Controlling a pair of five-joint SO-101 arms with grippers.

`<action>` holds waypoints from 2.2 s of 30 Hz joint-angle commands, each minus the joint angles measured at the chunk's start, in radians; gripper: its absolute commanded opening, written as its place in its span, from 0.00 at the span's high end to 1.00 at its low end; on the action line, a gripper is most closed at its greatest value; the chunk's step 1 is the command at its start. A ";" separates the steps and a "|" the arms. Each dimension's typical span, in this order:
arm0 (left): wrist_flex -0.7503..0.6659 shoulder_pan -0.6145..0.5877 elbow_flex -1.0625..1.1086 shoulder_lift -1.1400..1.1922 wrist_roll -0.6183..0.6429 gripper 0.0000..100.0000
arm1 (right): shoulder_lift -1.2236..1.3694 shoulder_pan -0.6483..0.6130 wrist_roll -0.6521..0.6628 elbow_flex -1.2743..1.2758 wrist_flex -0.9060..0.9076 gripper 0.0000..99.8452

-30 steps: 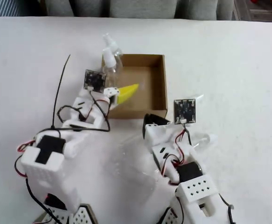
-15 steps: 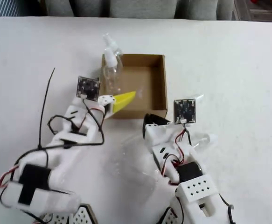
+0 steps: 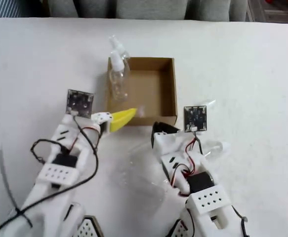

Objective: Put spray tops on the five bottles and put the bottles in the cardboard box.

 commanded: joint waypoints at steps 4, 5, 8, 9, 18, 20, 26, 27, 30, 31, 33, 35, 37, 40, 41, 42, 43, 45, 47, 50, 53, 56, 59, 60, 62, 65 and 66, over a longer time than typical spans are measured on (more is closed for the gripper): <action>0.427 -0.033 -0.006 -0.337 0.011 0.54 | -0.008 0.015 0.015 -0.009 -0.002 0.98; 0.468 -0.033 -0.006 -0.366 0.011 0.54 | -0.008 0.015 0.015 -0.009 -0.001 0.98; 0.577 -0.033 -0.006 -0.443 0.012 0.54 | -0.007 0.015 0.015 -0.008 0.002 0.98; 0.611 -0.033 -0.006 -0.464 0.012 0.54 | -0.007 0.015 0.015 -0.008 0.004 0.98; 0.712 -0.053 0.029 -0.604 0.011 0.95 | -0.016 0.015 0.015 0.009 -0.002 0.98; 0.713 -0.091 0.041 -0.619 0.012 0.97 | -0.016 0.015 0.031 0.009 -0.002 0.98; 0.713 -0.246 0.028 -0.591 0.083 0.98 | -0.016 0.025 0.143 0.005 0.007 0.98; 0.713 -0.263 0.014 -0.570 0.112 0.97 | -0.016 0.027 0.143 0.000 0.007 0.98; 0.713 -0.303 -0.046 -0.452 0.141 0.98 | -0.016 0.030 0.147 -0.055 0.088 0.98; 0.713 -0.308 -0.071 -0.398 0.141 0.98 | -0.016 0.030 0.147 -0.086 0.136 0.98; 0.712 -0.320 -0.124 -0.275 0.141 0.98 | -0.016 0.030 0.149 -0.163 0.254 0.98; 0.710 -0.341 -0.183 -0.150 0.141 0.98 | -0.016 0.022 0.184 -0.233 0.374 0.98; 0.674 -0.364 -0.232 -0.033 0.141 0.98 | -0.016 0.018 0.276 -0.296 0.483 0.98; 0.569 -0.407 -0.287 0.134 0.146 0.98 | -0.008 -0.013 0.411 -0.379 0.625 0.98; 0.551 -0.417 -0.308 0.183 0.146 0.98 | -0.007 -0.031 0.450 -0.404 0.671 0.98; 0.546 -0.427 -0.338 0.234 0.146 0.98 | -0.007 -0.053 0.486 -0.423 0.714 0.98; 0.552 -0.435 -0.370 0.283 0.146 0.98 | -0.007 -0.079 0.519 -0.442 0.753 0.98; 0.585 -0.440 -0.442 0.378 0.146 0.98 | -0.007 -0.153 0.571 -0.468 0.820 0.98; 0.620 -0.447 -0.520 0.476 0.146 0.98 | -0.007 -0.236 0.611 -0.482 0.885 0.98; 0.657 -0.473 -0.638 0.628 0.146 0.98 | -0.005 -0.358 0.629 -0.485 0.949 0.90; 0.704 -0.479 -0.752 0.759 0.146 0.98 | -0.004 -0.415 0.623 -0.477 0.960 0.80; 0.773 -0.475 -0.819 0.808 0.146 0.98 | 0.031 -0.449 0.623 -0.453 0.952 0.74; 0.776 -0.475 -0.821 0.811 0.143 0.98 | 0.148 -0.503 0.623 -0.436 0.908 0.73; 0.776 -0.475 -0.821 0.811 0.143 0.98 | 0.205 -0.512 0.623 -0.436 0.885 0.73; 0.776 -0.475 -0.821 0.811 0.143 0.98 | 0.326 -0.513 0.621 -0.437 0.823 0.73; 0.776 -0.475 -0.821 0.811 0.143 0.98 | 0.486 -0.516 0.621 -0.443 0.734 0.73; 0.778 -0.475 -0.821 0.811 0.141 0.98 | 0.526 -0.516 0.621 -0.453 0.714 0.73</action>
